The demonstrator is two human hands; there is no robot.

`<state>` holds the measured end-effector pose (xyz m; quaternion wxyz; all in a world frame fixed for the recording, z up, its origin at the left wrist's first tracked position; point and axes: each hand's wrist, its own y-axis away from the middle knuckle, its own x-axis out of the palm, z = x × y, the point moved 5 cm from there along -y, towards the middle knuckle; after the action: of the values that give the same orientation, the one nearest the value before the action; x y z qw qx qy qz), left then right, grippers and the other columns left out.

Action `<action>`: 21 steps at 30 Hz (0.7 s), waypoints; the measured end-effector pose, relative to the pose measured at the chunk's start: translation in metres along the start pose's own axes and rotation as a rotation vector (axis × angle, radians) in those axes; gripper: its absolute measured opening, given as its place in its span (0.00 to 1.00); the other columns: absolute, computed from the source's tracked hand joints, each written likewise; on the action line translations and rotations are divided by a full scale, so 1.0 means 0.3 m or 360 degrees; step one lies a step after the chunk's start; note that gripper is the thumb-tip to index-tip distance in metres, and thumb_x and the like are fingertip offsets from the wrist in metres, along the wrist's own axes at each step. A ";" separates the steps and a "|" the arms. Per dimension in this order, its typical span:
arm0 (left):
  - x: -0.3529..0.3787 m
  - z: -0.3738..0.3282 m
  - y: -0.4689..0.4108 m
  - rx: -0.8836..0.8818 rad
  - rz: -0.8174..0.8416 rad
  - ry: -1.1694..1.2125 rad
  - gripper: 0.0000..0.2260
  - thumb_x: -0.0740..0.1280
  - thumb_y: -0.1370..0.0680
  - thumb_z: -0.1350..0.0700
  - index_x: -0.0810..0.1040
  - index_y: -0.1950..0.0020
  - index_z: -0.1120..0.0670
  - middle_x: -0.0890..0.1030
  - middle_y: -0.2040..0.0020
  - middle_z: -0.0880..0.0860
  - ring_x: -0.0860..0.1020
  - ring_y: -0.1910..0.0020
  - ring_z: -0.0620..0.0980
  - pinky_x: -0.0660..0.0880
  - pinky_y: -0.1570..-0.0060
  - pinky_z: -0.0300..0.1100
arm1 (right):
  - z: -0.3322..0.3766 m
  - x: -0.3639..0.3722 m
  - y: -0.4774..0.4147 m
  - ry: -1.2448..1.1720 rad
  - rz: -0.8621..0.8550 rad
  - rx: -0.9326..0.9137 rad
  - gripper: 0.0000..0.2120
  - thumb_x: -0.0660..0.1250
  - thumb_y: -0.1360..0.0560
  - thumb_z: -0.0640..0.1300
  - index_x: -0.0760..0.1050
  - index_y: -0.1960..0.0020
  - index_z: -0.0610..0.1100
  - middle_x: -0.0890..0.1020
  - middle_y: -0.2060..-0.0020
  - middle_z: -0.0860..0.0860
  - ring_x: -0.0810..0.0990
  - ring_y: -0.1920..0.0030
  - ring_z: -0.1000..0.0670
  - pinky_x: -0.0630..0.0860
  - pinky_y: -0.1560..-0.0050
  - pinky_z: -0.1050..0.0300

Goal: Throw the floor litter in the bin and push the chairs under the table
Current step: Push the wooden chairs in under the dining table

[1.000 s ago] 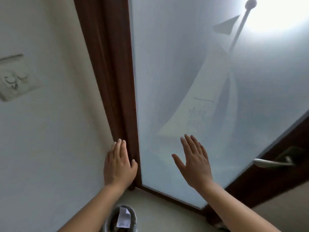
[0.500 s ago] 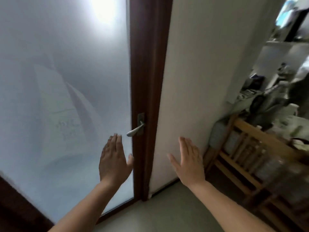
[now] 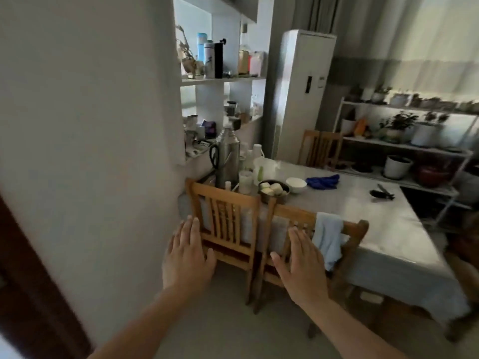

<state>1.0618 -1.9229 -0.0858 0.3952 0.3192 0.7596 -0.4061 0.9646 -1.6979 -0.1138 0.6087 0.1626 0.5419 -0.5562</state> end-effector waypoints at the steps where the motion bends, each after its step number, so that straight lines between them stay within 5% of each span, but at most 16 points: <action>1: 0.041 -0.099 -0.007 0.0052 0.0016 0.0031 0.33 0.58 0.23 0.46 0.49 0.22 0.55 0.52 0.21 0.53 0.50 0.23 0.51 0.48 0.25 0.48 | -0.096 -0.039 0.002 0.0029 -0.0012 0.0049 0.34 0.49 0.24 0.65 0.58 0.25 0.46 0.64 0.25 0.47 0.60 0.25 0.47 0.57 0.27 0.48; 8: 0.348 -0.768 -0.004 0.0274 0.0147 0.0132 0.35 0.58 0.22 0.43 0.44 0.22 0.55 0.50 0.21 0.54 0.48 0.23 0.50 0.44 0.27 0.44 | -0.757 -0.305 0.053 0.0170 -0.0048 0.0373 0.42 0.36 0.28 0.71 0.56 0.24 0.47 0.62 0.24 0.48 0.57 0.24 0.48 0.53 0.26 0.48; 21: 0.875 -1.744 -0.034 0.0772 0.0525 0.0346 0.35 0.58 0.22 0.44 0.44 0.22 0.56 0.48 0.21 0.55 0.47 0.23 0.52 0.45 0.25 0.47 | -1.644 -0.638 0.103 0.0405 -0.0210 0.0985 0.38 0.41 0.27 0.67 0.53 0.23 0.47 0.58 0.23 0.50 0.53 0.23 0.50 0.49 0.25 0.49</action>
<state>0.7480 -1.4298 -0.1204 0.2845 0.5648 0.6163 -0.4693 0.7943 -1.1969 -0.1430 0.4207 0.3722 0.4284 -0.7078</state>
